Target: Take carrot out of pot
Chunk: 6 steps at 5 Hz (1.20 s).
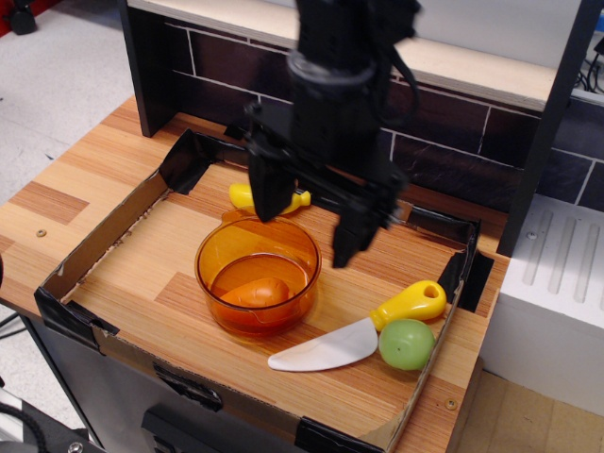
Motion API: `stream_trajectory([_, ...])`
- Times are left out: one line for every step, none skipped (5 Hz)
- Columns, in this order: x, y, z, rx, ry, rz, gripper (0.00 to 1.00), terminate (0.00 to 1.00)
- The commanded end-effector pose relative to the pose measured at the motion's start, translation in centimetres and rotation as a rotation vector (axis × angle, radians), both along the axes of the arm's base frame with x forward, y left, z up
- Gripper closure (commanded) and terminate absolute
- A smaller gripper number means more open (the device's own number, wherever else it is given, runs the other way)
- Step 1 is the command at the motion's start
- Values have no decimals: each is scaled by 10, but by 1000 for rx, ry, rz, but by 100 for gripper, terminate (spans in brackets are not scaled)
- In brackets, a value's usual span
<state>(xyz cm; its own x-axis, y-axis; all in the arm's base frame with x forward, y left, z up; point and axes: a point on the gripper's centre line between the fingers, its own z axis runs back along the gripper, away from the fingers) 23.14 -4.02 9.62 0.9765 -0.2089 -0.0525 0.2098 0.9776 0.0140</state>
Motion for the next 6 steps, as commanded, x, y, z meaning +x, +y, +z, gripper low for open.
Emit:
stream_trajectory([18,29,18,-28,-54,-326,0,0])
stream_trajectory([19,32,11,-9,-99,-445,0,0])
stream_trajectory([24,38,-5,7,-121,-482,0,0])
stream_trajectory([22,38,-22,-22,-96,-463,0,0])
stream_trajectory([22,40,-33,-18,-75,-471,0,0])
stream_trajectory([21,45,-47,-9,-42,-490,0,0])
